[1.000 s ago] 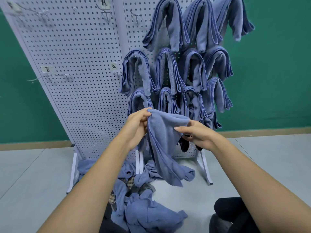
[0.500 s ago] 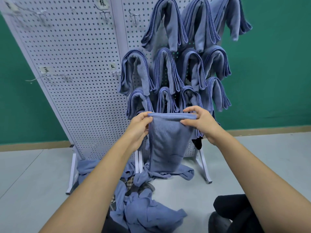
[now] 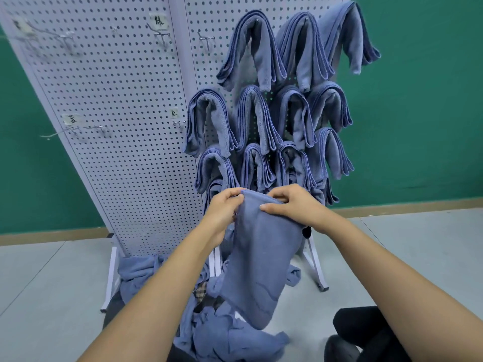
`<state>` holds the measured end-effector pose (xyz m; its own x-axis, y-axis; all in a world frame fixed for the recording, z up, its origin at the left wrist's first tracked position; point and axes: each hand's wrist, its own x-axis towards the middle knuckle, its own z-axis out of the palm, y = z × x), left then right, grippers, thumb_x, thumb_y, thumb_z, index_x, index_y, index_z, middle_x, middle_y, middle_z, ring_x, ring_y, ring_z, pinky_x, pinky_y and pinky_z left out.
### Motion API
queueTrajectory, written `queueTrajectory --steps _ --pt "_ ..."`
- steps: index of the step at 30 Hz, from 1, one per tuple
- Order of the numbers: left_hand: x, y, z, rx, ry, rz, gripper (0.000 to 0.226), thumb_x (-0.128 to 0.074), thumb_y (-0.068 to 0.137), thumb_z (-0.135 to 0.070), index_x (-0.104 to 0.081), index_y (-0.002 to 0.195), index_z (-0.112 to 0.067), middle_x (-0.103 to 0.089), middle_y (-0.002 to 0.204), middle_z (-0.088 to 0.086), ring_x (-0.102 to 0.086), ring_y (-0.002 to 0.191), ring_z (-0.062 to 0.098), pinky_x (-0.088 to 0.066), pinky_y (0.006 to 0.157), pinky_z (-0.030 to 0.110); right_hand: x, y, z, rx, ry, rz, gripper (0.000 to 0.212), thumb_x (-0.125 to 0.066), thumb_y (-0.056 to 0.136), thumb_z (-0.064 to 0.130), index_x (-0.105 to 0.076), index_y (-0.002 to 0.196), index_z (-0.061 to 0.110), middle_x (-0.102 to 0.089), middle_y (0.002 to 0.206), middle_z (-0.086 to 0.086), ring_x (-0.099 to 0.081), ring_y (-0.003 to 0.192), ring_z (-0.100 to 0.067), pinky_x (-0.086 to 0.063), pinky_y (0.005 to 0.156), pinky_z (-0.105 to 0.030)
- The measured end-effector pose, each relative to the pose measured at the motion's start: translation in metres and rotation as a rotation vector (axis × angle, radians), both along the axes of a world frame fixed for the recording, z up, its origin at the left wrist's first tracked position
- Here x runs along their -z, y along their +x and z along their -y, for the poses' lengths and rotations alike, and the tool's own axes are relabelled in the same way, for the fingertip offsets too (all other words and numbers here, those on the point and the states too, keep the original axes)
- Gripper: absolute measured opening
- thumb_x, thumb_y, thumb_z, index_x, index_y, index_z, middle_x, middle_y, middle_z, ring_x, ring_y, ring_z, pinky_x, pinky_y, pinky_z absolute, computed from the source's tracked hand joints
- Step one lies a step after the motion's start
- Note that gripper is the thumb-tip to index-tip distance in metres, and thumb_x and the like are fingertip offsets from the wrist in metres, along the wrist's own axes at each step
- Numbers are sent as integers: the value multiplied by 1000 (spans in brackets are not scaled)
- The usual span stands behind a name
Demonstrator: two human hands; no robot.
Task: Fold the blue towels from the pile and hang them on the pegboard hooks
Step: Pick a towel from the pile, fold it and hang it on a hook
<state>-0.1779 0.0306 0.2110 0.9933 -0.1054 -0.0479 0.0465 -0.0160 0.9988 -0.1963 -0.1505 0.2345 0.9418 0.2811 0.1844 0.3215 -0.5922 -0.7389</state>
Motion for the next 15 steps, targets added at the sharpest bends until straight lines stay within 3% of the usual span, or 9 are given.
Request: queueTrajectory --steps 2,4,7,12,14,15 --pt "5 -2 1 -59 -37 -47 18 -50 97 -11 -61 111 -16 -61 81 -2 -54 66 7 -48 70 24 -6 0 -1 39 23 -24 14 -71 85 23 -68 78 12 -61 69 4 -51 63 -3 -38 57 -12" --pt "12 -6 2 -92 -58 -100 19 -54 96 -14 -57 115 -17 -63 98 1 -55 73 9 -48 74 26 -16 -2 -1 74 53 -41 20 -70 85 22 -62 68 16 -53 61 7 -45 55 -2 -34 53 -13" --pt "24 -16 6 -120 -81 -187 20 -54 97 -19 -55 116 -18 -63 111 3 -55 77 11 -48 75 26 -36 -6 3 107 106 -53 19 -70 85 20 -66 76 4 -54 65 -1 -46 61 -9 -36 58 -19" --pt "34 -39 16 -87 -213 -398 12 -60 93 -30 -60 90 -18 -61 85 0 -55 66 13 -47 72 30 -90 -14 11 123 236 -4 24 -70 86 22 -68 90 -1 -62 78 -8 -53 69 -13 -42 65 -23" --pt "33 -44 18 24 -427 -527 26 -62 90 -39 -60 88 -13 -60 71 6 -56 57 18 -49 61 30 -117 -16 16 137 285 47 25 -69 87 24 -68 90 -1 -62 77 -5 -53 68 -11 -43 62 -20" --pt "32 -46 19 59 -558 -592 35 -62 89 -44 -60 92 -9 -63 74 12 -59 64 24 -51 64 33 -129 -17 20 144 330 72 26 -69 87 24 -66 89 -2 -60 76 -5 -52 67 -10 -42 61 -20"
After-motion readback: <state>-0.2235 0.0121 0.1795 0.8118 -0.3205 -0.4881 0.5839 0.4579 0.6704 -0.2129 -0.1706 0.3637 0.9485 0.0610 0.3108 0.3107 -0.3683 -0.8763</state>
